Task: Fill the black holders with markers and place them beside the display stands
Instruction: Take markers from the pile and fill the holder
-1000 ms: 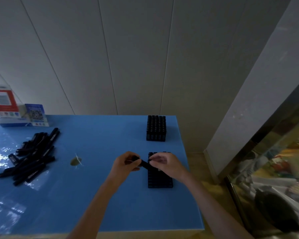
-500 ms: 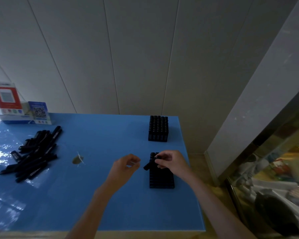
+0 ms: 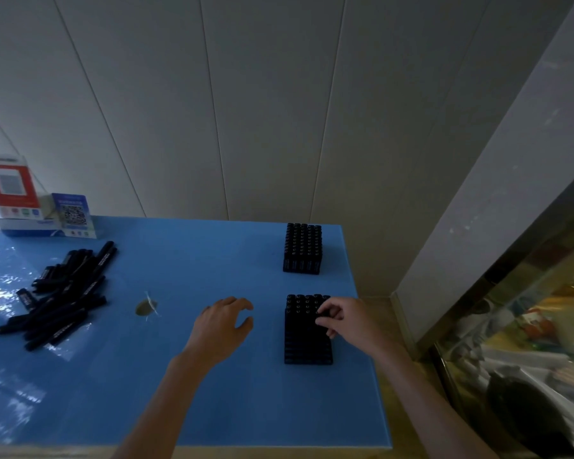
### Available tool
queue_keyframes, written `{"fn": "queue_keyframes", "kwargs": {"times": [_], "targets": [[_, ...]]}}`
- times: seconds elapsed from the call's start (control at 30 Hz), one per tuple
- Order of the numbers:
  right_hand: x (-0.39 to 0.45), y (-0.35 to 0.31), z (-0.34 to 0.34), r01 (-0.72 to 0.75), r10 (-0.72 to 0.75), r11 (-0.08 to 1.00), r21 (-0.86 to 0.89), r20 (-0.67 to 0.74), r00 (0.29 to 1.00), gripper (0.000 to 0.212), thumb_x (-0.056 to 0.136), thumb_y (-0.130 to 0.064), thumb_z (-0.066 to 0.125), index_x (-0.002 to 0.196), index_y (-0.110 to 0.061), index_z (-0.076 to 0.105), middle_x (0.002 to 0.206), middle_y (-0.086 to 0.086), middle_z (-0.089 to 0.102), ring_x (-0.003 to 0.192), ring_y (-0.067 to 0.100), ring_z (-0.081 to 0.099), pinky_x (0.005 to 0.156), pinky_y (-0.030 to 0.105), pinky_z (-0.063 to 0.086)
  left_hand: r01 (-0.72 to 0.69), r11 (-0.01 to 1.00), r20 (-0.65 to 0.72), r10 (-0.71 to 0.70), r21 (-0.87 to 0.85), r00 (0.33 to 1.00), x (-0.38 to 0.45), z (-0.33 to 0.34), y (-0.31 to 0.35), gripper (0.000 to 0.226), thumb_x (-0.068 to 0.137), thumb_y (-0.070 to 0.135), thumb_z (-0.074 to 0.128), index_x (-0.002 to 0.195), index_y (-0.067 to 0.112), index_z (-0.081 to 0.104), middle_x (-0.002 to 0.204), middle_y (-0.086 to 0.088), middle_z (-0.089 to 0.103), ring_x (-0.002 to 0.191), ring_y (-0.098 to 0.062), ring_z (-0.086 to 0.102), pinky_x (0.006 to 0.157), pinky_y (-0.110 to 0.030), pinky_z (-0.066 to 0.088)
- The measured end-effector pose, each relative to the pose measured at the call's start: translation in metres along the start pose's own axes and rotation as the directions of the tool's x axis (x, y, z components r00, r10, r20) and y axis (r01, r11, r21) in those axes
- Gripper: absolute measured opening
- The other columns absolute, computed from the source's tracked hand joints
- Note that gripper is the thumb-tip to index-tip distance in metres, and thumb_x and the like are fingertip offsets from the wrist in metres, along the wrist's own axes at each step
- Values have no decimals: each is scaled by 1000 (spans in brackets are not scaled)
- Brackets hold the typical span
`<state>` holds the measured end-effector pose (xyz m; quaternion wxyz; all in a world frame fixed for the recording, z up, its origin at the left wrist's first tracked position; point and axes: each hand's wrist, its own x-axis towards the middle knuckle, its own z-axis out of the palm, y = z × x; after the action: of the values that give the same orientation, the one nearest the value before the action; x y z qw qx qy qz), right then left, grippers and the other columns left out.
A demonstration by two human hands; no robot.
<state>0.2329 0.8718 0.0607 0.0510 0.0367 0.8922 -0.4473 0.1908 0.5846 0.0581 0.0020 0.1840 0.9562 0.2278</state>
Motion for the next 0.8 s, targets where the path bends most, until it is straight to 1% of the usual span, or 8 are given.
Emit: {"fn": "queue_keyframes", "kwargs": {"times": [0.1, 0.2, 0.27, 0.43, 0.5, 0.57, 0.7, 0.8], "targets": [[1, 7, -4, -27, 27, 1000, 0, 42, 999, 16, 88, -6, 71, 104, -8, 69, 79, 11, 71, 64, 16, 72, 62, 25, 59, 18, 999, 7, -18, -36, 1000, 1, 1, -4, 26, 96, 38, 57, 121, 30, 63, 118, 12, 64, 105, -9, 63, 82, -25, 49], [4, 13, -6, 1, 1, 997, -77, 25, 1000, 15, 91, -7, 67, 105, -9, 70, 80, 9, 71, 63, 11, 69, 62, 19, 56, 35, 998, 11, -34, -50, 999, 3, 0, -6, 24, 95, 38, 58, 117, 32, 64, 115, 14, 64, 99, -6, 63, 72, -22, 47], [7, 17, -5, 43, -49, 986, -162, -32, 998, 13, 92, -9, 66, 103, -11, 72, 85, 5, 66, 63, 9, 66, 62, 16, 54, 44, 998, 10, -43, -53, 999, 3, 0, -7, 22, 95, 38, 59, 116, 33, 64, 113, 16, 64, 97, -6, 63, 72, -23, 47], [13, 26, -2, 78, -110, 965, -250, -118, 987, 15, 92, -9, 67, 105, -9, 73, 90, 4, 62, 74, 12, 61, 71, 24, 56, 56, 996, 11, -55, -73, 998, 4, 1, -8, 21, 94, 38, 60, 114, 34, 64, 110, 18, 63, 95, -4, 63, 73, -24, 49], [13, 30, -1, 98, -134, 954, -283, -112, 985, 14, 90, -10, 69, 102, -10, 75, 88, 1, 63, 73, 3, 56, 71, 12, 47, 63, 994, 10, -63, -92, 998, 4, 1, -9, 20, 93, 36, 61, 113, 34, 64, 108, 17, 63, 96, -3, 62, 74, -24, 49], [11, 33, 0, 107, -147, 949, -297, -114, 983, 13, 88, -9, 71, 100, -10, 75, 88, 1, 67, 72, -2, 54, 68, 5, 39, 75, 992, 10, -75, -106, 997, 3, 1, -9, 19, 93, 35, 62, 112, 34, 64, 107, 17, 64, 96, -3, 62, 75, -25, 50], [9, 38, 2, 116, -164, 957, -267, -167, 972, 7, 86, -7, 73, 93, -8, 73, 84, -1, 70, 70, -7, 55, 65, 5, 44, 98, 989, 15, -97, -107, 995, 1, 1, -9, 19, 92, 34, 63, 111, 34, 65, 106, 17, 64, 94, -2, 62, 75, -25, 50], [10, 45, 5, 121, -168, 956, -267, -161, 973, 6, 86, -11, 74, 90, -11, 69, 84, -4, 69, 73, -1, 59, 68, 14, 49, 129, 985, 17, -127, -111, 992, 1, 2, -5, 18, 91, 35, 63, 109, 36, 64, 104, 19, 62, 94, -1, 61, 74, -23, 47]]}}
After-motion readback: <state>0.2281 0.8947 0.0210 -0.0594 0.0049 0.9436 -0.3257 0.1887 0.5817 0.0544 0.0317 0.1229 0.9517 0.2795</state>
